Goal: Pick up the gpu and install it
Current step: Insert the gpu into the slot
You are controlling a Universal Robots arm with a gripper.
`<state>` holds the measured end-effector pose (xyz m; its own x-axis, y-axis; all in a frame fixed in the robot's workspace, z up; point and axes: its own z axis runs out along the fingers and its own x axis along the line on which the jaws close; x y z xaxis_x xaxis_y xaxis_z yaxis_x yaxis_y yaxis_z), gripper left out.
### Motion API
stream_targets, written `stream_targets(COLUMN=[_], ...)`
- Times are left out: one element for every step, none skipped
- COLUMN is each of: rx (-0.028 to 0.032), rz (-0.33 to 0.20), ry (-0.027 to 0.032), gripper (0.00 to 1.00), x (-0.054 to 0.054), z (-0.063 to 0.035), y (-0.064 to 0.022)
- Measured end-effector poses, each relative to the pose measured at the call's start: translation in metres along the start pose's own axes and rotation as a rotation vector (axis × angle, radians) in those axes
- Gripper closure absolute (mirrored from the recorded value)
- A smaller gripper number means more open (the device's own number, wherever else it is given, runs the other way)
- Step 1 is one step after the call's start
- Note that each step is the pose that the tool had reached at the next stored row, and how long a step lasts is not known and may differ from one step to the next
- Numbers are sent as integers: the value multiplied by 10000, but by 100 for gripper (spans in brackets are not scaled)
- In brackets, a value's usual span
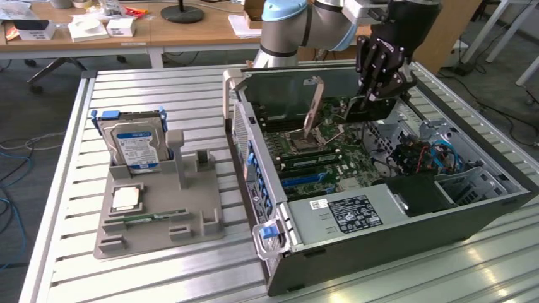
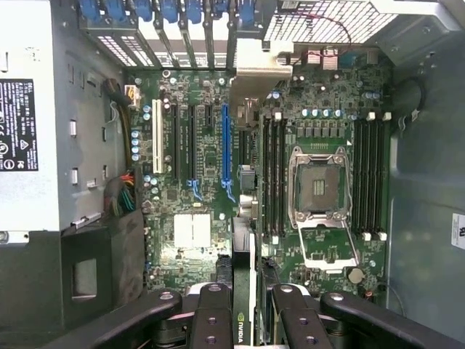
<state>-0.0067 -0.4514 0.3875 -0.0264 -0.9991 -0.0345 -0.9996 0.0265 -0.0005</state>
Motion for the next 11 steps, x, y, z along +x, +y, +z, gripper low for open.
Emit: stream_targets(rx=[0, 0, 0, 0, 0, 0, 0, 0, 0, 0, 0], rz=[0, 0, 0, 0, 0, 0, 0, 0, 0, 0, 0], ry=[0, 0, 0, 0, -1, -1, 0, 0, -1, 0, 1], gripper=[74, 74, 74, 74, 74, 74, 74, 74, 74, 74, 74], x=[0, 1, 1, 1, 2, 2, 2, 3, 3, 3, 3], z=[12, 22, 32, 41, 50, 59, 68, 76, 85, 91, 95], y=[0, 0, 0, 0, 0, 0, 0, 0, 0, 0, 0])
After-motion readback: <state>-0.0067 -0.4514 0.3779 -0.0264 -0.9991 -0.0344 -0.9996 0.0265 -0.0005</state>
